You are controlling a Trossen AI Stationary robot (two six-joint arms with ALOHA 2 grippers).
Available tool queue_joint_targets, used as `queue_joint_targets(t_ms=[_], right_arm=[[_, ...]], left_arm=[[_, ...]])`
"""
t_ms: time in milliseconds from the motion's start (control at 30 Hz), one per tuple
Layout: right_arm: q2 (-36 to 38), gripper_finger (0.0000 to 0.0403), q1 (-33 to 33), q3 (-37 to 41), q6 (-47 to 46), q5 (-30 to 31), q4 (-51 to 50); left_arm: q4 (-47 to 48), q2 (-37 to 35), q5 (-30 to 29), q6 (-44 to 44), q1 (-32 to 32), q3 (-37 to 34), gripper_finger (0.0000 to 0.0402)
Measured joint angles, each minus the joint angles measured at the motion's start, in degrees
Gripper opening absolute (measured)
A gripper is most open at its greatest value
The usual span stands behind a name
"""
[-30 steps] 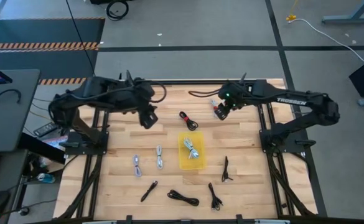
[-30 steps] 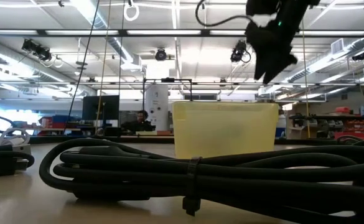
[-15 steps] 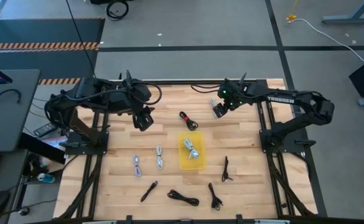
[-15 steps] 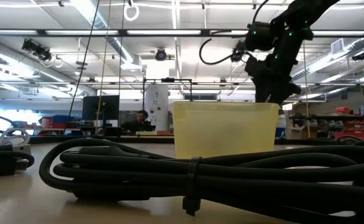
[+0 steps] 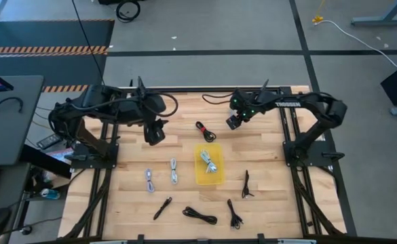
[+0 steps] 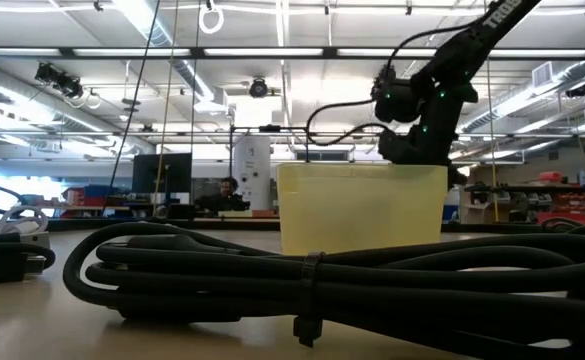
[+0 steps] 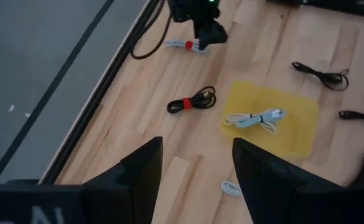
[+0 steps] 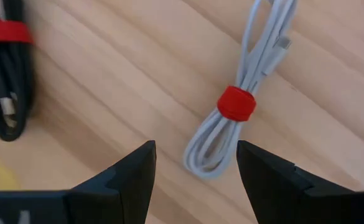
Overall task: Pick and place USB-C Cables
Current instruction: Put the white charger cable into the yellow bin
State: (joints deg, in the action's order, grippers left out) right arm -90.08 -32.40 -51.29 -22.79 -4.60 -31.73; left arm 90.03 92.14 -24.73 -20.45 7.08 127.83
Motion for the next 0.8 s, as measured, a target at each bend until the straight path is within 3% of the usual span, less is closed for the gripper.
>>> queue_joint_targets(t_ms=[500,633,800], right_arm=[[-6.2,0.0217,-2.4,-0.2,-0.4,0.6,2.4],[-6.2,0.0158,-2.4,-0.2,-2.3,0.9,2.0],[-6.1,0.0032,-2.6,-0.1,-4.5,-0.4,1.8]], left_arm=[[0.0,0.0,0.4,2.1,0.3,0.0,0.0201],[0.0,0.0,0.4,2.0,0.3,0.0,0.0201],[0.0,0.0,0.4,2.1,0.3,0.0,0.0201]])
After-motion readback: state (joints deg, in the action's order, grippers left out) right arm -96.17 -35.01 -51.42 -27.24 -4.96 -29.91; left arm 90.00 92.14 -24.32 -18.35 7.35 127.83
